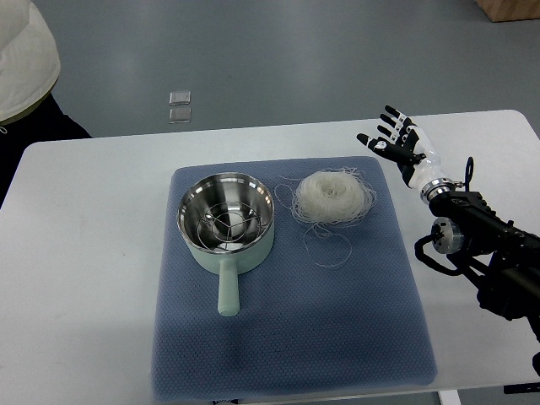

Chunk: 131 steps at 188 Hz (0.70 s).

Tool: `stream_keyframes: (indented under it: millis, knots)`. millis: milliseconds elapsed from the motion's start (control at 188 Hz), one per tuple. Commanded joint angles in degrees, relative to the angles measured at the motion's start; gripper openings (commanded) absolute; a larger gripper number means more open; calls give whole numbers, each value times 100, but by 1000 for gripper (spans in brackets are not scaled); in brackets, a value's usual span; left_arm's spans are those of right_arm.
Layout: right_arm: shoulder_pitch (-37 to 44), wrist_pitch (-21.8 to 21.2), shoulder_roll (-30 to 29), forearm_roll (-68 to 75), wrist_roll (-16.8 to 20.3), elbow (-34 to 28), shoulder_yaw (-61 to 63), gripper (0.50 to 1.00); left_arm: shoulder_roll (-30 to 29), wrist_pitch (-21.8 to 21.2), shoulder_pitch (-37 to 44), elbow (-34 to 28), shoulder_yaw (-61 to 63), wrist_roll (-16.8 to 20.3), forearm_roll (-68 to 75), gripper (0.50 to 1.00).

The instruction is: Put vermicelli into pot with right hand

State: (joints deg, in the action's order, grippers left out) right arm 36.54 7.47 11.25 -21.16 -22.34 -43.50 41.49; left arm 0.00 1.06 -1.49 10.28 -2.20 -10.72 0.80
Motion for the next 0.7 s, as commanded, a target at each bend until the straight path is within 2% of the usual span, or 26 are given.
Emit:
stream_keyframes:
  millis: [0,692]
  knots:
    - [2,0,0,-2,1,0,0,926,0,-1,0,0,0,0,-1,1000]
    - [72,-18,27,-679,1,-35,-18,924,0,-1,0,-9,0,0,-1,1000]
